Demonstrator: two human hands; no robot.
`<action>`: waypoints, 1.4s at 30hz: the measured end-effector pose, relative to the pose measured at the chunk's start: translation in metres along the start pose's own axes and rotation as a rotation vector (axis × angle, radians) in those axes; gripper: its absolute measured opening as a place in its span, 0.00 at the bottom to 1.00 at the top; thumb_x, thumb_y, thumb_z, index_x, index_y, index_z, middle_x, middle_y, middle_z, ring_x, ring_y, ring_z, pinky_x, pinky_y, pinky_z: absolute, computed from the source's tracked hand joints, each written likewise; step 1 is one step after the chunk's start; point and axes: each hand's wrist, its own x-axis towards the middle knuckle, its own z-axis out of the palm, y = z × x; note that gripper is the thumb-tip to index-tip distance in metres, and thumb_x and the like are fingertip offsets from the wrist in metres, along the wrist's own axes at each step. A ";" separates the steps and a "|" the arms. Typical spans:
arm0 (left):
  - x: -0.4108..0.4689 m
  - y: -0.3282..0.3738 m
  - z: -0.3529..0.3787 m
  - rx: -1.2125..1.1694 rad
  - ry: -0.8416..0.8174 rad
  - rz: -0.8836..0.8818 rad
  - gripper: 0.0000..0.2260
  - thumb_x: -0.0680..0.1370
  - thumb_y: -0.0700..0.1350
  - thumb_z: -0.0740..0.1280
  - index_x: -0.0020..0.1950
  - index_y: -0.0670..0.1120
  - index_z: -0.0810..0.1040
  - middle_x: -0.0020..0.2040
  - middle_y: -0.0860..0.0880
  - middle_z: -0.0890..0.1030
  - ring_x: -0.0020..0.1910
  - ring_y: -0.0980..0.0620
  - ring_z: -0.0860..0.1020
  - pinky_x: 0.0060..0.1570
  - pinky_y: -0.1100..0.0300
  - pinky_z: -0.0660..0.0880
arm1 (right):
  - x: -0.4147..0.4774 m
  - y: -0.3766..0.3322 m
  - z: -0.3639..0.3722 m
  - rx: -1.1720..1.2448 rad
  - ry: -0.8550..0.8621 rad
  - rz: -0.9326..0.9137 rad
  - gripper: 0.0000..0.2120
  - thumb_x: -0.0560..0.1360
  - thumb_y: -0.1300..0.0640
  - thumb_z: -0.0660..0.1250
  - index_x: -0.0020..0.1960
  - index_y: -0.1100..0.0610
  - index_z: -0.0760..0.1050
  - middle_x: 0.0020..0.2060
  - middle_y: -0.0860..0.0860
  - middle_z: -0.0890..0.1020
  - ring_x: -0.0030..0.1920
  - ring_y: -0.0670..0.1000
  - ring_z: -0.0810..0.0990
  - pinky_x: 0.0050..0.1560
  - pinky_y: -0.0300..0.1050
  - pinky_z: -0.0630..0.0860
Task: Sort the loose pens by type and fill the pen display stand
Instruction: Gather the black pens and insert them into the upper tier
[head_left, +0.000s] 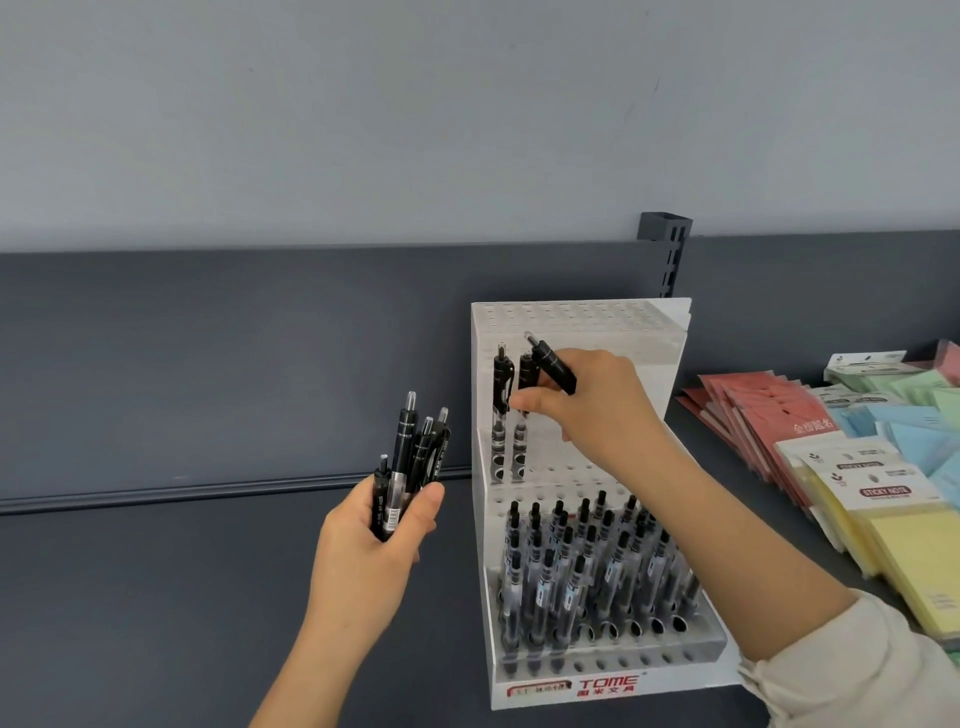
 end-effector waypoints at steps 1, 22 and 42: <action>0.000 0.000 0.001 -0.001 -0.002 0.000 0.08 0.74 0.48 0.68 0.38 0.45 0.76 0.29 0.55 0.80 0.24 0.60 0.72 0.26 0.73 0.68 | 0.000 0.000 0.000 -0.011 0.002 -0.001 0.17 0.68 0.48 0.73 0.38 0.63 0.76 0.27 0.50 0.72 0.28 0.51 0.70 0.34 0.47 0.70; 0.003 0.001 0.005 0.003 -0.029 0.021 0.07 0.75 0.48 0.68 0.37 0.49 0.76 0.28 0.54 0.80 0.27 0.60 0.75 0.28 0.73 0.69 | -0.005 0.003 -0.033 0.572 0.234 0.032 0.02 0.73 0.56 0.69 0.45 0.51 0.76 0.44 0.48 0.82 0.44 0.45 0.79 0.45 0.35 0.74; 0.008 -0.005 0.003 0.013 -0.017 0.010 0.07 0.74 0.48 0.68 0.39 0.47 0.77 0.29 0.54 0.80 0.26 0.59 0.74 0.29 0.73 0.70 | 0.005 0.001 -0.028 0.495 0.151 0.065 0.05 0.76 0.61 0.65 0.42 0.55 0.75 0.36 0.53 0.77 0.26 0.42 0.75 0.31 0.36 0.78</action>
